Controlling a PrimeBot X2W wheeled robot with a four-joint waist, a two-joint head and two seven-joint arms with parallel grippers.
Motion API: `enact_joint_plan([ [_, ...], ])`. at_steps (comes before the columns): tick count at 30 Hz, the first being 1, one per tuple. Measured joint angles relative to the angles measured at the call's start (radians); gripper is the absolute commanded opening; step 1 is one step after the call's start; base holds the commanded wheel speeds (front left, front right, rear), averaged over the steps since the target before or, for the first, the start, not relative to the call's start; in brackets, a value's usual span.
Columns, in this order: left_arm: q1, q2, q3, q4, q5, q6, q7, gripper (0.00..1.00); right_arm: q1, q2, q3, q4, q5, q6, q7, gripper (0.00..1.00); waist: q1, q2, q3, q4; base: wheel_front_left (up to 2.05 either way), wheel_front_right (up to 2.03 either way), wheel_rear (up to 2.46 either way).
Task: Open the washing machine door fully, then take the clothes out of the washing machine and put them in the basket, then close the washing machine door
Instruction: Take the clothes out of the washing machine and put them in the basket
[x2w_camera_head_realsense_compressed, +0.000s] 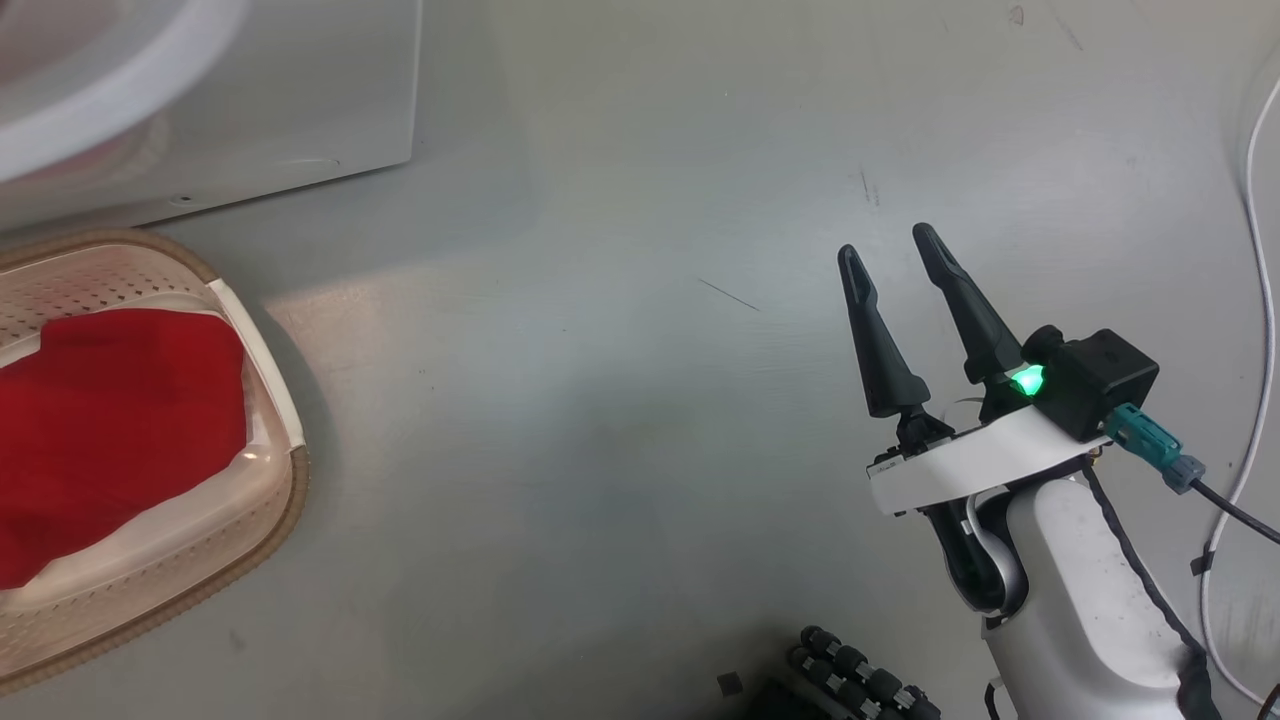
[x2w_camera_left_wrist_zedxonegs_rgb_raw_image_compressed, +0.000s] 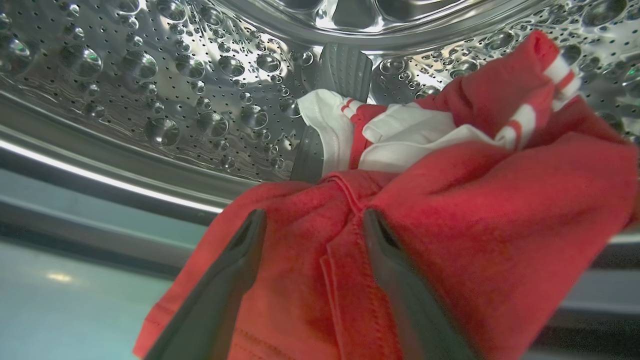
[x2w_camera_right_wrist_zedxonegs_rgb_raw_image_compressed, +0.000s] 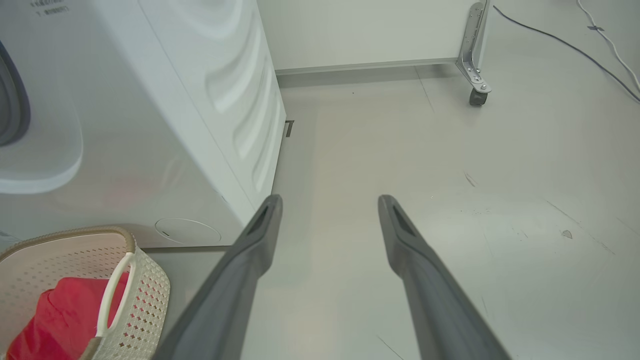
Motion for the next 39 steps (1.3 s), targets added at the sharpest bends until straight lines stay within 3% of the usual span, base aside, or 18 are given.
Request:
enact_joint_plan([
  [2,-0.004,0.0,-0.004,0.007,0.001,0.0,0.0,0.25,-0.005,0.0,0.0,0.0,0.0,-0.002,0.0,1.0,0.0,0.0,-0.001,0.0,0.0,0.0,0.0],
  [3,-0.006,0.0,-0.005,0.011,0.001,-0.002,0.0,0.0,-0.008,0.0,0.0,0.0,0.0,-0.006,0.0,1.0,0.0,0.0,-0.001,0.0,0.0,0.0,0.0],
  [16,-0.009,-0.016,-0.038,0.084,0.011,-0.029,-0.047,0.0,-0.009,0.0,0.007,0.011,0.0,-0.009,0.0,1.0,0.0,0.0,-0.03,0.011,0.0,0.0,0.0],
  [39,0.058,-0.081,-0.027,0.201,-0.017,-0.085,-0.244,0.0,-0.007,-0.001,-0.022,0.039,-0.029,-0.01,0.0,1.0,0.0,0.0,-0.157,0.081,0.0,0.0,0.0],
])
